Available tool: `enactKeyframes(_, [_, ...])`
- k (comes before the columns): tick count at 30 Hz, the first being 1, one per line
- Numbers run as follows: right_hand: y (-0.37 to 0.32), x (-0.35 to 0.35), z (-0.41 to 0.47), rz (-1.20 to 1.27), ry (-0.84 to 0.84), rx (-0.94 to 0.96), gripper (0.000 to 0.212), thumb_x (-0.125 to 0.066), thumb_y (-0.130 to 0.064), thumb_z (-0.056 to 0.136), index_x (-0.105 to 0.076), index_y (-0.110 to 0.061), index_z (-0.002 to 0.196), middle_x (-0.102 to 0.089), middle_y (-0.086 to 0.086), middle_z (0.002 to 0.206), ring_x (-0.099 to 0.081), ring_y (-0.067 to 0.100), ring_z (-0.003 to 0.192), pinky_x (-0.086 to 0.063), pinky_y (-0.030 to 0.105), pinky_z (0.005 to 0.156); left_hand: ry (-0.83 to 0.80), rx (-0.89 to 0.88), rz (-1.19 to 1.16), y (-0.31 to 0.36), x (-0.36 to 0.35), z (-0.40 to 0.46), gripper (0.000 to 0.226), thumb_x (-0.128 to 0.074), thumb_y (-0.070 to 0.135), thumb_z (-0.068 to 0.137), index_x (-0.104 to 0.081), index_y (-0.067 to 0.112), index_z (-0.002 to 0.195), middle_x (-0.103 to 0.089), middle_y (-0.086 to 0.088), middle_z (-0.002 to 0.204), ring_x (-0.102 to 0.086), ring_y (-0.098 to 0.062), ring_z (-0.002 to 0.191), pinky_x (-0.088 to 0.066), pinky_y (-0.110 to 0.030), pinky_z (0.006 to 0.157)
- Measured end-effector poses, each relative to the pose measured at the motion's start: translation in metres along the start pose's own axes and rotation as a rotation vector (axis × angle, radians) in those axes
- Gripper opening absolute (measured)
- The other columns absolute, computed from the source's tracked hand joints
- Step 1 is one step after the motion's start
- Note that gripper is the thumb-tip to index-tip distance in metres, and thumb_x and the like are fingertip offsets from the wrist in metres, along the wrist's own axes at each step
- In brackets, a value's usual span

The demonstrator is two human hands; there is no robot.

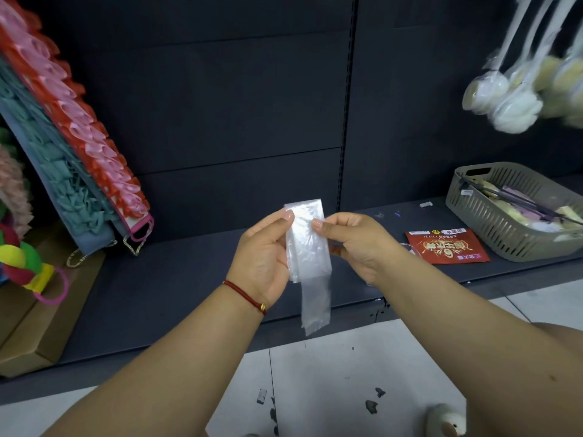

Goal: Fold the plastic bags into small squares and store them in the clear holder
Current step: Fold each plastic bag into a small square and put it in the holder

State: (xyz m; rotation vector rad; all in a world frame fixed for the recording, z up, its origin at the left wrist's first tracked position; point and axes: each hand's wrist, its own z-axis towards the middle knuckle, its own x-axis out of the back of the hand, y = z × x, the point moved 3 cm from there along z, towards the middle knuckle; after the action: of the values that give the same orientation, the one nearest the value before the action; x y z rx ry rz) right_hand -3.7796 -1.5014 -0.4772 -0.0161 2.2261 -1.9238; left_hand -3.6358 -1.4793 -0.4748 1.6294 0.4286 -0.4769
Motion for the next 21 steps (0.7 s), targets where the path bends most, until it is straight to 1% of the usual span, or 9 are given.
enactKeyframes(1, [0.0005,-0.0009,0.0000,0.018,-0.003,0.003,0.014,-0.069,-0.014,0.088,-0.064,-0.005,0.078,-0.072,0.004,0.078,-0.068,0.013,0.070,-0.052,0.023,0.067,-0.006,-0.009,-0.001,-0.0010,-0.0007,0.0004,0.035,-0.060,0.013,0.086,-0.065,-0.004,0.116,-0.071,-0.018,0.100,-0.070,-0.026,0.089,-0.060,-0.038,0.077])
enactKeyframes(3, [0.0012,-0.0025,-0.0002,0.038,-0.001,0.013,0.014,-0.069,-0.013,0.087,-0.064,-0.006,0.076,-0.072,0.004,0.076,-0.068,0.013,0.069,-0.052,0.023,0.066,-0.014,-0.021,0.021,-0.0028,-0.0017,0.0011,0.027,-0.057,0.006,0.090,-0.066,-0.003,0.113,-0.072,-0.017,0.097,-0.071,-0.025,0.086,-0.060,-0.036,0.073])
enactKeyframes(5, [0.0010,-0.0036,-0.0002,0.053,0.008,0.029,0.014,-0.070,-0.011,0.086,-0.065,-0.006,0.074,-0.073,0.006,0.076,-0.069,0.014,0.069,-0.053,0.023,0.066,-0.009,-0.041,0.041,-0.0044,-0.0020,0.0031,0.023,-0.054,0.001,0.092,-0.067,-0.001,0.111,-0.072,-0.017,0.096,-0.071,-0.026,0.085,-0.059,-0.037,0.072])
enactKeyframes(9, [0.0001,-0.0040,-0.0009,0.067,0.028,0.080,0.014,-0.072,-0.007,0.083,-0.065,-0.005,0.071,-0.072,0.010,0.076,-0.069,0.019,0.072,-0.054,0.026,0.068,0.004,-0.080,0.059,-0.0057,-0.0033,0.0050,0.025,-0.050,-0.006,0.092,-0.067,-0.002,0.110,-0.073,-0.017,0.094,-0.071,-0.026,0.083,-0.059,-0.034,0.070])
enactKeyframes(12, [-0.0013,-0.0045,-0.0023,0.054,0.040,0.112,0.015,-0.073,-0.004,0.081,-0.064,-0.005,0.070,-0.071,0.009,0.075,-0.069,0.018,0.071,-0.054,0.025,0.068,0.006,-0.090,0.058,-0.0041,-0.0054,0.0039,0.026,-0.048,-0.009,0.092,-0.066,-0.001,0.109,-0.073,-0.016,0.092,-0.072,-0.025,0.081,-0.059,-0.034,0.069])
enactKeyframes(14, [-0.0021,-0.0045,-0.0033,0.038,0.052,0.129,0.013,-0.074,-0.002,0.080,-0.065,-0.005,0.072,-0.071,0.010,0.075,-0.069,0.020,0.073,-0.055,0.027,0.070,0.003,-0.097,0.061,-0.0033,-0.0070,0.0034,0.028,-0.048,-0.011,0.091,-0.067,0.000,0.107,-0.073,-0.016,0.091,-0.072,-0.025,0.081,-0.059,-0.034,0.068])
enactKeyframes(17, [-0.0028,-0.0047,-0.0048,0.034,0.069,0.138,0.016,-0.076,0.002,0.077,-0.061,-0.006,0.078,-0.070,0.008,0.075,-0.069,0.019,0.071,-0.056,0.028,0.068,0.016,-0.096,0.086,-0.0029,-0.0082,0.0023,0.029,-0.048,-0.013,0.091,-0.066,0.000,0.110,-0.072,-0.018,0.097,-0.071,-0.028,0.085,-0.060,-0.035,0.069])
enactKeyframes(19, [-0.0035,-0.0048,-0.0053,0.054,0.099,0.145,0.025,-0.076,0.005,0.076,-0.056,-0.009,0.083,-0.068,0.009,0.076,-0.068,0.019,0.069,-0.055,0.026,0.064,0.038,-0.098,0.095,-0.0028,-0.0088,0.0016,0.031,-0.049,-0.013,0.091,-0.061,0.000,0.117,-0.071,-0.018,0.106,-0.071,-0.030,0.092,-0.061,-0.038,0.074])
enactKeyframes(21, [-0.0045,-0.0029,-0.0048,0.055,0.145,0.165,0.032,-0.077,0.005,0.075,-0.053,-0.012,0.088,-0.066,0.011,0.080,-0.067,0.020,0.071,-0.055,0.027,0.065,0.073,-0.093,0.113,-0.0039,-0.0081,0.0006,0.032,-0.054,-0.010,0.091,-0.054,0.001,0.121,-0.070,-0.017,0.111,-0.071,-0.030,0.097,-0.060,-0.040,0.078])
